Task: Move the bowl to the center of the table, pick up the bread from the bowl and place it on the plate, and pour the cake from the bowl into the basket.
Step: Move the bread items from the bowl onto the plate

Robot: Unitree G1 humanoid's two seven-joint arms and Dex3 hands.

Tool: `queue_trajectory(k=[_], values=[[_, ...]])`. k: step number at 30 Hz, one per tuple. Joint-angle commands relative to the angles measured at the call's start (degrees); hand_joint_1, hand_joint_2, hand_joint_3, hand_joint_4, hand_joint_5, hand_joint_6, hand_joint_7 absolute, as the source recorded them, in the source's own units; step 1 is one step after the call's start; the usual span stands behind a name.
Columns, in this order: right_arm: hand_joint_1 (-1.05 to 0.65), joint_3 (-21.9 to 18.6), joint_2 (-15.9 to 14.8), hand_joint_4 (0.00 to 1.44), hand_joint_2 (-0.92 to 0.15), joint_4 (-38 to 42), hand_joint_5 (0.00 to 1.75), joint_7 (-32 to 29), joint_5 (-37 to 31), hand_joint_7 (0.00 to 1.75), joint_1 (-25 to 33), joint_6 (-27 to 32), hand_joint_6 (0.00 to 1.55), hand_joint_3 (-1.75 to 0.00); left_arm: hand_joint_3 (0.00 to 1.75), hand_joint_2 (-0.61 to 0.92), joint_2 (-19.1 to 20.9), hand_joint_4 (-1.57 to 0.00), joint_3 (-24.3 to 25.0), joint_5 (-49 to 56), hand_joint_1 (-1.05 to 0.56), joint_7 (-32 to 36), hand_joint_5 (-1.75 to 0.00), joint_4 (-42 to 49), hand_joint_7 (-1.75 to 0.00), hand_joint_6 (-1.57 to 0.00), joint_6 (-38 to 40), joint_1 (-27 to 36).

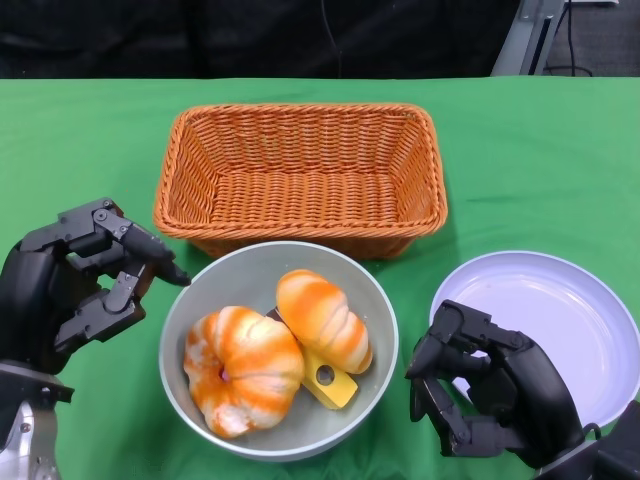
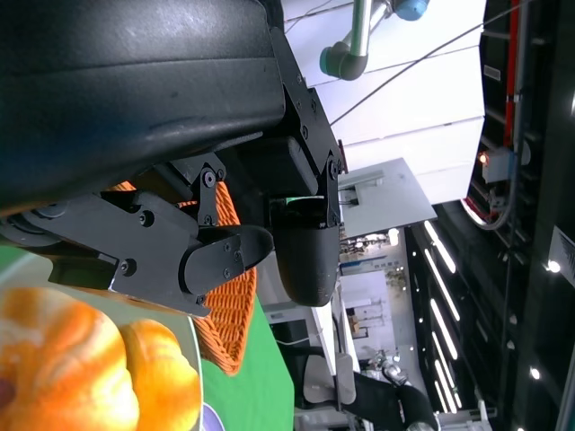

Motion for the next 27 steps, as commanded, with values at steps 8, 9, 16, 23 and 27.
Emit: queue_trajectory(k=[8, 9, 16, 23, 27], values=[[-0.12, -1.48, -1.35, 0.68, -0.51, -4.44, 1.48, 0.48, 1.53, 1.19, 0.69, -2.09, 0.67, -0.98, 0.98, 0.64, 0.00, -0.77, 4.75, -0.29, -0.07, 1.31, -1.57, 17.36, -1.47, -0.73, -9.85, -6.76], [-0.17, -1.37, -1.67, 0.66, -0.53, -6.22, 1.44, -0.37, 0.38, 1.13, 1.33, -1.84, 0.67, -0.92, 0.96, 0.65, -0.10, -0.77, 5.10, -0.18, -0.08, 1.81, -1.58, 18.39, -1.47, -0.72, -10.35, -7.18], [-0.39, 0.13, -3.50, 0.55, -0.89, -22.54, 1.07, -7.93, -9.74, 0.61, 6.93, 4.03, 0.67, -0.05, 0.87, 0.69, -0.03, -0.76, 6.09, 0.31, -0.10, 3.07, -1.59, 22.39, -1.43, -0.72, -12.53, -8.91], [-0.60, 1.97, -3.85, 0.60, -0.92, -38.14, 0.95, -15.10, -22.66, 0.29, 11.05, 9.25, 0.71, -0.01, 0.85, 0.69, 0.14, -0.77, 6.11, 0.70, -0.11, 2.91, -1.56, 23.76, -1.39, -0.74, -13.32, -9.45], [-0.63, 3.44, -4.76, 0.54, -0.92, -44.34, 0.94, -17.64, -31.85, 0.20, 11.28, 11.94, 0.70, -0.02, 0.85, 0.68, 0.07, -0.77, 6.03, 1.14, -0.11, 3.42, -1.54, 23.66, -1.38, -0.75, -13.20, -9.40]])
